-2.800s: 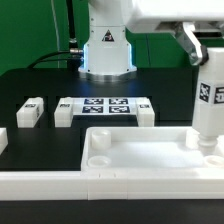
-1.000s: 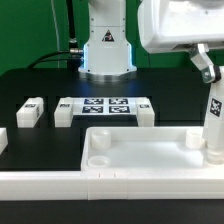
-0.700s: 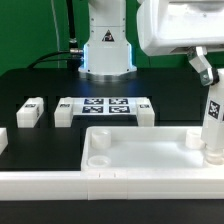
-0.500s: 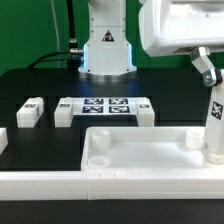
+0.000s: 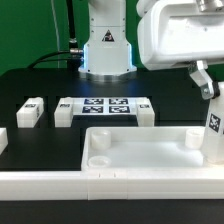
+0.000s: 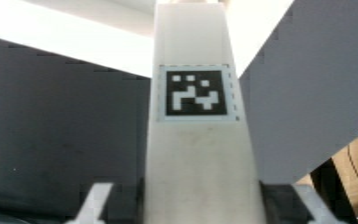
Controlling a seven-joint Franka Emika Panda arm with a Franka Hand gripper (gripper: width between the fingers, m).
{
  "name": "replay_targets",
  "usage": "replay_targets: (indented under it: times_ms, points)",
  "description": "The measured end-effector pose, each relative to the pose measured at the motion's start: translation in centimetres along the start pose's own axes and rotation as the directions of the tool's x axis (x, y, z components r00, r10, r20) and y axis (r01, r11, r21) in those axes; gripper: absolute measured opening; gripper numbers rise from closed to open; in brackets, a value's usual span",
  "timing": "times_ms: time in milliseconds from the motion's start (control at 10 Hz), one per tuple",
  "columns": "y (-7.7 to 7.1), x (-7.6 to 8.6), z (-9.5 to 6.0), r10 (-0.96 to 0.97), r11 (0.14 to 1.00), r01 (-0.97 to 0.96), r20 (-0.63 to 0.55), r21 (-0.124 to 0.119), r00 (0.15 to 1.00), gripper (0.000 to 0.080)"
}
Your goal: Assemble desk
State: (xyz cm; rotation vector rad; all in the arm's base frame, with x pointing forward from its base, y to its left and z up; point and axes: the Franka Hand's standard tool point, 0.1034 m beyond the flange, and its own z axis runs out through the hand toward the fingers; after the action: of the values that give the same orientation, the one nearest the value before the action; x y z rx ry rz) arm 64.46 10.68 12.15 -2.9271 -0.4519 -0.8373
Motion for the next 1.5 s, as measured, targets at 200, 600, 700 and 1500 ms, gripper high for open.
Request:
replay_targets:
  times_ms: [200, 600, 700, 1500]
  points:
    - [0.01, 0.04, 0.03, 0.0, 1.0, 0.0, -0.019, -0.005, 1.0, 0.0292]
    - [-0.01, 0.02, 0.04, -0.001, 1.0, 0.0, -0.019, -0.005, 1.0, 0.0375]
    - [-0.01, 0.02, 0.04, 0.0, 1.0, 0.0, -0.019, -0.005, 1.0, 0.0375]
    - [0.01, -0.11, 0.11, 0.001, 1.0, -0.001, -0.009, -0.003, 1.0, 0.0649]
